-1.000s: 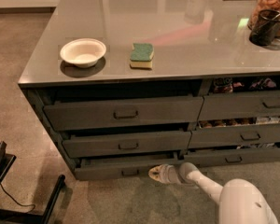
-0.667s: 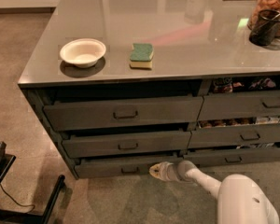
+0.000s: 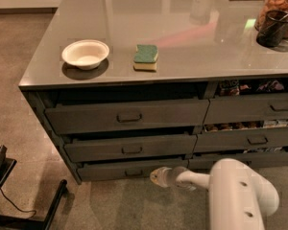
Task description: Close bottom drawer
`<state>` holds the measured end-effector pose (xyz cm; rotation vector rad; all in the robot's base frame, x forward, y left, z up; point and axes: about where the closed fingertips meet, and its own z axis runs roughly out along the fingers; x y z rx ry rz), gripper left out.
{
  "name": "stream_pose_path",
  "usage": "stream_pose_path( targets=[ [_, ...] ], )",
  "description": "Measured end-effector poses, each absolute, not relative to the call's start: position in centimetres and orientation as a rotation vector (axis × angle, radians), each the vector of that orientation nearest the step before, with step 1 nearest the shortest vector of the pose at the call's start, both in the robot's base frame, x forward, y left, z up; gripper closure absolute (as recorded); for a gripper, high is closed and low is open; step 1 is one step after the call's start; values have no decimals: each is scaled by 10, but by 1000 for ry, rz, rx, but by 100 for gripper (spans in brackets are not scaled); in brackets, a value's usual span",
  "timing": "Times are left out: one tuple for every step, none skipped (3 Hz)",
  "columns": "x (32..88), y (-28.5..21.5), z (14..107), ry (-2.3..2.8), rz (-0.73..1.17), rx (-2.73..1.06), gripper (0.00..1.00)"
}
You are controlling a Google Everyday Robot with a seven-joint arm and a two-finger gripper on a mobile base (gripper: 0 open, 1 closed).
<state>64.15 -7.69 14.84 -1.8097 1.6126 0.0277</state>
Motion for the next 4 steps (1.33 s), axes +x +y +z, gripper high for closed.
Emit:
stream_pose_path(
  targets=[
    [633, -82, 137, 1632, -21, -1824, 100],
    [627, -80, 139, 1646, 1, -1823, 100],
    [612, -94, 157, 1703, -6, -1796, 100],
    [593, -105, 191, 1778, -32, -1756, 100]
  ],
)
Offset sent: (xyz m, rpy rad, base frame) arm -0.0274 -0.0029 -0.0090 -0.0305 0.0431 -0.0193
